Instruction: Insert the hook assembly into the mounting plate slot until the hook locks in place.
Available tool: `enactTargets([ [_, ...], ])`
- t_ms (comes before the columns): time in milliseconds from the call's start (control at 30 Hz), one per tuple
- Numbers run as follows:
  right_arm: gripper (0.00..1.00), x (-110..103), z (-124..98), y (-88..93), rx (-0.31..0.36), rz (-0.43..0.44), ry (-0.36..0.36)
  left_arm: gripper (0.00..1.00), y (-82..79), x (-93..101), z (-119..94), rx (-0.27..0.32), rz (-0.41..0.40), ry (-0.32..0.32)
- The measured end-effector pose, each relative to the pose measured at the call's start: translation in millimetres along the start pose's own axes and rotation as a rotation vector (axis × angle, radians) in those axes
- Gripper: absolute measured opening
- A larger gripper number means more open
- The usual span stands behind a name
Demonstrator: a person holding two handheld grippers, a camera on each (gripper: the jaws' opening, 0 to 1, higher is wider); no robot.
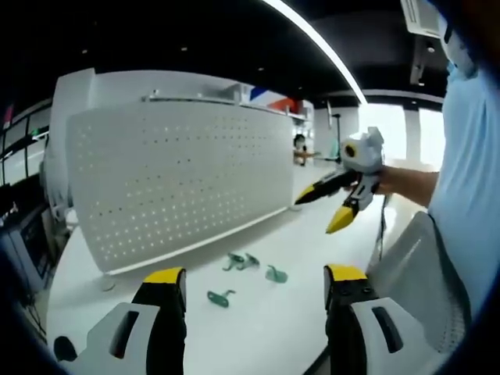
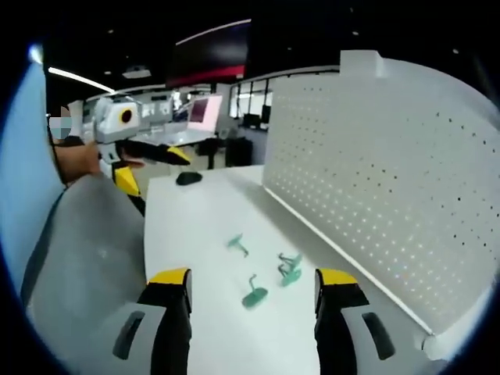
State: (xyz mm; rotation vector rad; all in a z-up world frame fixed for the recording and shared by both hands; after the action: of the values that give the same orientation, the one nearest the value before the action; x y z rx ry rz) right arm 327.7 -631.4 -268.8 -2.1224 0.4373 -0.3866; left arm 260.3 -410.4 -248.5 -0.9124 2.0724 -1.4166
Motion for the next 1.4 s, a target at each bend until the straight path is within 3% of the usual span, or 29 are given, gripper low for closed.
enactTargets([
  [667, 0.46, -4, 38, 5.7, -0.064, 0.047, -0.024, 0.73, 2.3, -2.8, 1, 0.007, 0.001, 0.007],
  [1000, 0.36, -5, 54, 15.5, -0.143, 0.076, -0.035, 0.73, 2.4, -3.7, 1, 0.010, 0.000, 0.008],
  [1400, 0.27, -4, 76, 26.8, -0.232, 0.048, -0.026, 0.72, 2.1, -1.3, 2, 0.008, 0.003, 0.014],
])
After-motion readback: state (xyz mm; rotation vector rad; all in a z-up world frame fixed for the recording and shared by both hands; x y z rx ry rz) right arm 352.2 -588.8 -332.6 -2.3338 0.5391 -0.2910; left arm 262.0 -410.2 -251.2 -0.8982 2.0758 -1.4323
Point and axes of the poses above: the point that each gripper's makers call its tool centre point, and the gripper's own axes: z roughly forward along the fingers, x roughly to its right, y roughly out of its underside, the point moved 5 cm from there along -z, roughly backward along the fingers, and after that the axes turned 6 degrees about -x, right-handed, at the moved point
